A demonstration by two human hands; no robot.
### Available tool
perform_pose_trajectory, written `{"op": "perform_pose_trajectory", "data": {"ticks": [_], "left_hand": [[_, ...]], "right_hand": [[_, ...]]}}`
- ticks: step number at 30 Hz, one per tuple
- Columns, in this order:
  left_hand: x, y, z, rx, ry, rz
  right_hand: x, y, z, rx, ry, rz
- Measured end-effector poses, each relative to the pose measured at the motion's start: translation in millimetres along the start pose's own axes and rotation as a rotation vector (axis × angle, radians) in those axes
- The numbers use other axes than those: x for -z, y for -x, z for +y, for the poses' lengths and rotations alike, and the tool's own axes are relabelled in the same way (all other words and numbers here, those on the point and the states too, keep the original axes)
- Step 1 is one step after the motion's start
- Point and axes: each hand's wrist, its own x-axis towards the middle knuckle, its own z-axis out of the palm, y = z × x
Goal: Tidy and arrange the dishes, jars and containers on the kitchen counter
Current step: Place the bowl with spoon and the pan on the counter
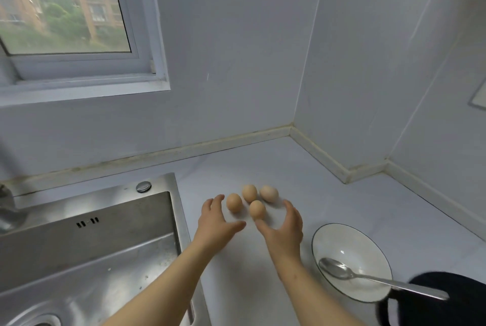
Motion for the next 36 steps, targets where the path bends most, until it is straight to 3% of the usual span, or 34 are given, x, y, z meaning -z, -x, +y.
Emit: {"op": "perform_pose_trajectory", "data": {"ticks": [13, 21, 26, 36], "left_hand": [[1.3, 60.2, 35.9, 0.012, 0.206, 0.073], [-11.5, 111.9, 118.6, -0.195, 0.286, 0.071], [-71.7, 187.2, 196.1, -0.366, 0.353, -0.123], [-215.9, 373.5, 291.9, -0.569, 0.353, -0.708]], "right_hand": [[41.1, 50.9, -26.3, 0.001, -0.305, -0.071], [123.0, 77.6, -54.0, 0.003, -0.421, 0.077], [236.1, 118.2, -39.9, 0.017, -0.442, 0.289], [443.1, 256.0, 18.8, -0.051, -0.386, 0.850]]}}
